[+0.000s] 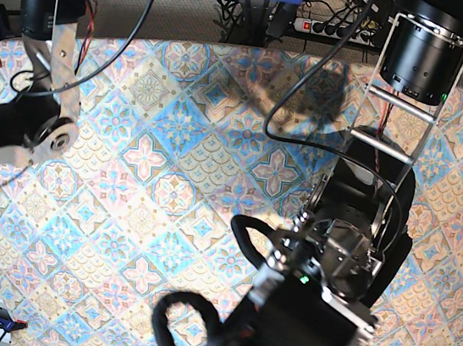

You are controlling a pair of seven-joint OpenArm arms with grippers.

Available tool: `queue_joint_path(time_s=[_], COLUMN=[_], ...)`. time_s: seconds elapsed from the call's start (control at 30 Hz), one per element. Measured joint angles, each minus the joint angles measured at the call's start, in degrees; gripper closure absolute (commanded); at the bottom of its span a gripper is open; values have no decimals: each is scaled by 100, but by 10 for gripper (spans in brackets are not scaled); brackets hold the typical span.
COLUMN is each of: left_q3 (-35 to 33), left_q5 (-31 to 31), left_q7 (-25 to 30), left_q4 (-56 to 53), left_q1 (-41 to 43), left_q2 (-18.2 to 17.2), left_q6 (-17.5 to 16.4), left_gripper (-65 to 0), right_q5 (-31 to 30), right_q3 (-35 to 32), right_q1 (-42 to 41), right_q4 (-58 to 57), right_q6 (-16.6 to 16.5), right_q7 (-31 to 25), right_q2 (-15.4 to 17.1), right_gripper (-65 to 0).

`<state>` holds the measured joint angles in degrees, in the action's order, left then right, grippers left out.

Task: Layout the t-shirt on the table in an organized manner, then fold the t-shirt properly
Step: 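Swing the held shirt down and lay it flat on the table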

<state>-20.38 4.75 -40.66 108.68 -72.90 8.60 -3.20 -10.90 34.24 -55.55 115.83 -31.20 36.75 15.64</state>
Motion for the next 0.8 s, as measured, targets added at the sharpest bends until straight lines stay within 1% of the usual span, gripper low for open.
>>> queue_joint_path(time_s=[0.1, 0.13, 0.17, 0.2, 0.23, 0.27, 0.3, 0.37, 0.4, 0.43, 0.5, 0.53, 0.57, 0.6, 0.63, 0.73, 0.8], left_q3=[-527, -645, -691, -640, -627, -564, -525, -450, -509, -557, -570, -575, -575, -577, -577, -577, -577], left_q5=[348, 442, 468, 457, 437, 433, 358, 291, 234, 101, -162, -304, -435, -542, -647, -975, -1233], left_q7=[120, 195, 258, 459, 538, 402, 498, 817, 1078, 1397, 2557, 3139, 3416, 3617, 3622, 3700, 3563], left_q4=[-114, -367, -734, -1165, -1685, -2387, -3204, -4793, -5619, -6439, -8231, -9003, -9497, -9847, -9901, -9484, -9134], left_q1=[-20, -4, 186, 479, 835, 1213, 1554, 1937, 1971, 1967, 1834, 1759, 1738, 1740, 1790, 1969, 2026], left_q2=[15, 35, 37, 96, 76, 46, 35, -9, -46, -44, 0, -2, -20, -48, -50, -46, -20], left_q6=[-46, -129, -153, -9, 4, -59, 7, 59, -20, 13, 33, 57, 35, 31, 42, 223, 267], left_gripper=[0, 0, 0, 0, 0, 0, 0, 0, 0, 0, 0, 0, 0, 0, 0, 0, 0], right_q5=[24, 13, 11, 2, 4, 15, 33, 37, 39, 35, 4, 13, 31, 44, 42, 15, 15], right_q3=[13, 59, 131, 179, 199, 227, 234, 234, 223, 234, 227, 225, 227, 238, 256, 245, 216], right_q1=[566, 765, 942, 1097, 1237, 1349, 1434, 1659, 1803, 1952, 2291, 2426, 2531, 2632, 2715, 2938, 3185], right_q4=[-33, -48, -50, -68, -74, -109, -149, -236, -267, -275, -275, -282, -295, -302, -302, -280, -245], right_q6=[31, 146, 317, 437, 555, 614, 702, 704, 680, 643, 579, 616, 647, 647, 656, 629, 643], right_q7=[-17, -63, -131, -221, -262, -330, -387, -420, -361, -356, -376, -391, -385, -334, -348, -420, -428], right_q2=[-31, -37, -46, -50, -44, -9, 22, 44, 2, -33, -50, -46, -31, -24, -22, -26, -46], right_gripper=[0, 0, 0, 0, 0, 0, 0, 0, 0, 0, 0, 0, 0, 0, 0, 0, 0])
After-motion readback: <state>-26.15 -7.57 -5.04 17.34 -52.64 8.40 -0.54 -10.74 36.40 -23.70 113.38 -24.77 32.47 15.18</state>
